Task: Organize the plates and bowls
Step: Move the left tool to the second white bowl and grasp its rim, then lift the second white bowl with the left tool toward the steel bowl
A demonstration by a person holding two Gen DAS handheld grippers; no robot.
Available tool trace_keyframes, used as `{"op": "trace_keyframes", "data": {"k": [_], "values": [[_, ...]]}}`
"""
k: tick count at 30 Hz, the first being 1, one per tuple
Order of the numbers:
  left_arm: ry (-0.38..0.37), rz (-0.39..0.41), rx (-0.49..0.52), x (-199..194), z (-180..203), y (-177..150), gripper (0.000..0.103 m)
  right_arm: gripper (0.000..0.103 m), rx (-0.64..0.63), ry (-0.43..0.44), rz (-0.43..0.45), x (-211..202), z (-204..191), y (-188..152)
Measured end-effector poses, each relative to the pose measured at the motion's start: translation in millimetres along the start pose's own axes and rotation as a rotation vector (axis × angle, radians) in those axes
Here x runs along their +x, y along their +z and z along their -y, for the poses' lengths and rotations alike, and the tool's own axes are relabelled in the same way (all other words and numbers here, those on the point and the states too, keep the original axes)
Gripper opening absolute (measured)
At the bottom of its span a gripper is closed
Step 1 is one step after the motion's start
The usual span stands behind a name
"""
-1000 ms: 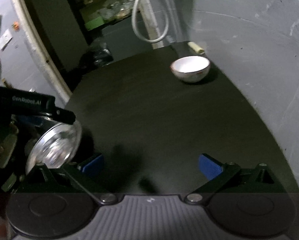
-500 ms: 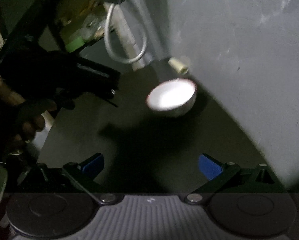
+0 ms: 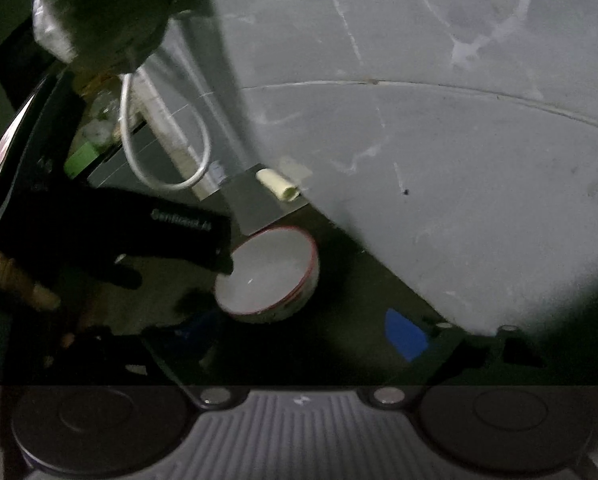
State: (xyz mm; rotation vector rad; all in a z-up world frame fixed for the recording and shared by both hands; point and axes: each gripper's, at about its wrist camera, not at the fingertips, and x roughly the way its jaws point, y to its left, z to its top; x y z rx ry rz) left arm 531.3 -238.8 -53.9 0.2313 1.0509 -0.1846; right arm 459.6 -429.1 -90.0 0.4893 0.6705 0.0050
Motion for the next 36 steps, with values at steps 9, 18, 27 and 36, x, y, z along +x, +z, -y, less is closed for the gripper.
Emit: {"op": "trace_keyframes", "data": {"k": [9, 18, 27, 36], "values": [[-0.122, -0.052, -0.030, 14.5, -0.5, -1.4, 0.057, 0.069, 0.018, -0.001, -0.009, 20.4, -1.7, 5.8], [-0.206, -0.076, -0.083, 20.6, 0.2, -4.6, 0.026, 0.054, 0.015, -0.026, -0.027, 34.4, -2.5, 8.5], [-0.294, -0.074, -0.085, 23.1, -4.8, -7.3, 0.012, 0.041, 0.025, -0.017, -0.040, 41.9, 2.9, 12.5], [-0.344, -0.027, -0.047, 8.0, -12.1, -33.4, 0.012, 0.026, 0.023, 0.057, -0.095, 38.0, 5.9, 6.7]]}}
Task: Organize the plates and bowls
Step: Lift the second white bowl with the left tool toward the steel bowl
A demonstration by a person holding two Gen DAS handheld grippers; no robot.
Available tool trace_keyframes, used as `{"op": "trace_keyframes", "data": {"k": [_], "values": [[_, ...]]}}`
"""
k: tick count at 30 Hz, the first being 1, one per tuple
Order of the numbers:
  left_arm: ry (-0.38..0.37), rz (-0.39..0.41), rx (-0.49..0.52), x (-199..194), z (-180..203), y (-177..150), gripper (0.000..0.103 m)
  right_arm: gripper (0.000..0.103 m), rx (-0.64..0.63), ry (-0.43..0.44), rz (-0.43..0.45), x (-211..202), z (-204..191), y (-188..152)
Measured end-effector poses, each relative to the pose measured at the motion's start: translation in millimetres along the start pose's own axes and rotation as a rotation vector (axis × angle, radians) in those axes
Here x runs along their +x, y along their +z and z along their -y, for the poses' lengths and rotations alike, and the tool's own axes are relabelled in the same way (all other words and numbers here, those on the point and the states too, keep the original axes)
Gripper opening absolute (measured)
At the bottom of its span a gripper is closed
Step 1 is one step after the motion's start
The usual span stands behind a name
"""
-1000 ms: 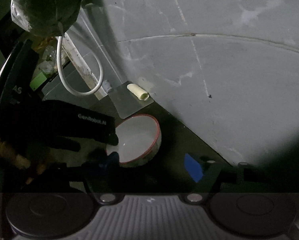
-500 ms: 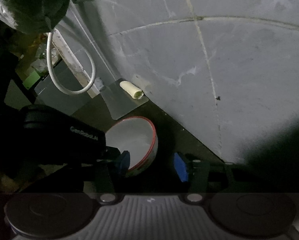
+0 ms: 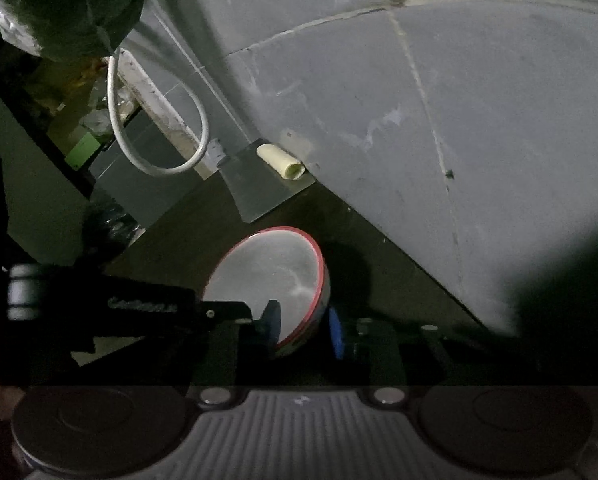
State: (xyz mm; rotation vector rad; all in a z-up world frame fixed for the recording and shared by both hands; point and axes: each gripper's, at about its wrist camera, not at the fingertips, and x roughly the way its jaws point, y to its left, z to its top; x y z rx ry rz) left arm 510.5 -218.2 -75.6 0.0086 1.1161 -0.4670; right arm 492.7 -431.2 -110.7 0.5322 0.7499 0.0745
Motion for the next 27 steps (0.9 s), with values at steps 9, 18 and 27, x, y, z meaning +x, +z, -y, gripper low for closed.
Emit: {"op": "trace_keyframes", "data": {"k": [9, 18, 27], "values": [[-0.023, 0.103, 0.047, -45.0, 5.7, -42.5, 0.012, 0.019, -0.016, 0.079, 0.029, -39.5, -0.9, -21.1], [-0.042, 0.229, 0.028, -114.7, 14.9, -88.2, 0.011, 0.017, -0.080, 0.159, 0.080, -103.3, -21.6, -34.8], [-0.079, 0.307, -0.017, -176.3, 11.4, -141.1, 0.011, 0.017, -0.137, 0.186, 0.065, -158.1, -51.8, -64.2]]}}
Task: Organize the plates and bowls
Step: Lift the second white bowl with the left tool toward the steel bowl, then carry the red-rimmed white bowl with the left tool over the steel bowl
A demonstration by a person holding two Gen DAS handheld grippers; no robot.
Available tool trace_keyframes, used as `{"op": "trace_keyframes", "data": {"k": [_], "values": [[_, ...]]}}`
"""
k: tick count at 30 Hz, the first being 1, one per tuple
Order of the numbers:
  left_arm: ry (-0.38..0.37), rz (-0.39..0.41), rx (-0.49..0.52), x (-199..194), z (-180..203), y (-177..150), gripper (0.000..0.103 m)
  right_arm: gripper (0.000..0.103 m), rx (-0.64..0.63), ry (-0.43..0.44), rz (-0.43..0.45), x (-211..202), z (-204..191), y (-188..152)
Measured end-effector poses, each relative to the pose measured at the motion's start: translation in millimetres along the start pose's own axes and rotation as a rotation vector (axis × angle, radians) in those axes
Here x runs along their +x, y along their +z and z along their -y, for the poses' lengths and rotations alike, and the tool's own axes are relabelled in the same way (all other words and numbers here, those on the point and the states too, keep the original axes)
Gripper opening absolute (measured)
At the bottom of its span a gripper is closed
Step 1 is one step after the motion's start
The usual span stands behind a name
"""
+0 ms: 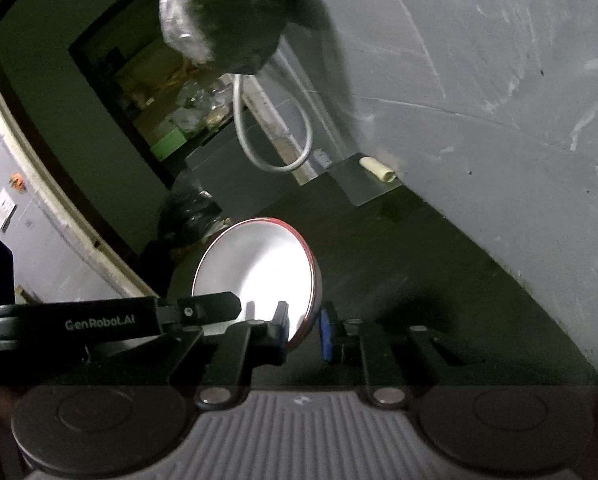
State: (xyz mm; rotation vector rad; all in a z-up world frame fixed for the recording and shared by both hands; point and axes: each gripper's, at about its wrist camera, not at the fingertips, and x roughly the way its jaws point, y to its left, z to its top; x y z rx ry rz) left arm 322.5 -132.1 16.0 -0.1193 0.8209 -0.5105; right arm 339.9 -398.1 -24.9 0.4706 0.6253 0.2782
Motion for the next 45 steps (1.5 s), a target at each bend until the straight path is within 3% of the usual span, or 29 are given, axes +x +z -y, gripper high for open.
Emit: {"op": "trace_keyframes", "data": {"k": [19, 28, 45], "values": [[-0.021, 0.038, -0.150, -110.7, -51.4, -94.4, 0.010, 0.017, -0.132, 0.093, -0.081, -56.6, -86.7, -75.9], [-0.014, 0.036, -0.176, -135.6, -61.8, -124.5, 0.010, 0.017, -0.168, 0.106, -0.120, -68.1, -109.9, -100.1], [0.022, 0.032, -0.212, -155.3, -69.2, -146.8, 0.010, 0.017, -0.211, 0.140, -0.188, -68.0, -126.5, -116.8]]}}
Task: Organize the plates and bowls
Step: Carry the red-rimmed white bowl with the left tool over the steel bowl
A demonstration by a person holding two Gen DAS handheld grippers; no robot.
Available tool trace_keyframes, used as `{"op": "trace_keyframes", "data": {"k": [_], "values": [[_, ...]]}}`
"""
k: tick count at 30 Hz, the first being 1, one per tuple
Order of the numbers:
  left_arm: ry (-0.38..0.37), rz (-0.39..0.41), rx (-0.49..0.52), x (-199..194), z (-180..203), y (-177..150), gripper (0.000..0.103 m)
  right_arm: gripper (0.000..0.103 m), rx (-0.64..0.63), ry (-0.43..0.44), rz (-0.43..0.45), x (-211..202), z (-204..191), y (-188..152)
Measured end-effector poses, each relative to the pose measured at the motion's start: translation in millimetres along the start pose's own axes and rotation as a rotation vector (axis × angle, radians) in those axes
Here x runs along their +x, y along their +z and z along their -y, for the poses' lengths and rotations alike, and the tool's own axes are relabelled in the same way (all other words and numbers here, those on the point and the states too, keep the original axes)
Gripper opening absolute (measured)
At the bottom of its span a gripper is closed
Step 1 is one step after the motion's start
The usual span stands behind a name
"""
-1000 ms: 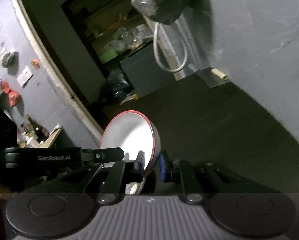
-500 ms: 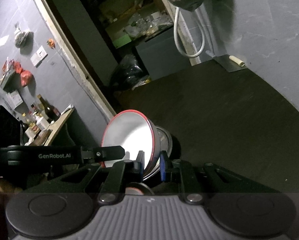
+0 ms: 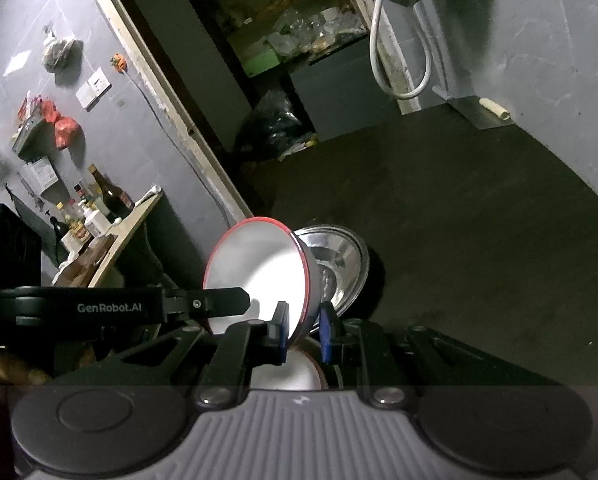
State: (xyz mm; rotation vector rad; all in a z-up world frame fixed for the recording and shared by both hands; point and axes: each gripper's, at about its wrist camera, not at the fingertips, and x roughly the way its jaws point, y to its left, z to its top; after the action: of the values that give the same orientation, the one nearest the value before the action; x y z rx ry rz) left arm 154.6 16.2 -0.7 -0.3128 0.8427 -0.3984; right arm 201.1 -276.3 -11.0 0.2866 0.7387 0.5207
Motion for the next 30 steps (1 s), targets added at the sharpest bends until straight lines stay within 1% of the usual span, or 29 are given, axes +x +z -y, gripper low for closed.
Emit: {"op": "trace_keyframes", "data": {"k": [11, 23, 30], "values": [[0.025, -0.025, -0.031, -2.0, -9.5, -14.1, 0.010, 0.017, -0.005, 0.016, -0.055, 7.7, -4.9, -9.5], [0.044, -0.049, -0.048, -2.0, -9.5, -24.3, 0.010, 0.017, -0.020, 0.022, -0.104, 10.6, -8.8, -15.6], [0.065, -0.079, -0.051, -1.0, -6.0, -31.8, 0.010, 0.018, -0.041, 0.010, -0.161, 11.9, -10.5, -18.4]]}}
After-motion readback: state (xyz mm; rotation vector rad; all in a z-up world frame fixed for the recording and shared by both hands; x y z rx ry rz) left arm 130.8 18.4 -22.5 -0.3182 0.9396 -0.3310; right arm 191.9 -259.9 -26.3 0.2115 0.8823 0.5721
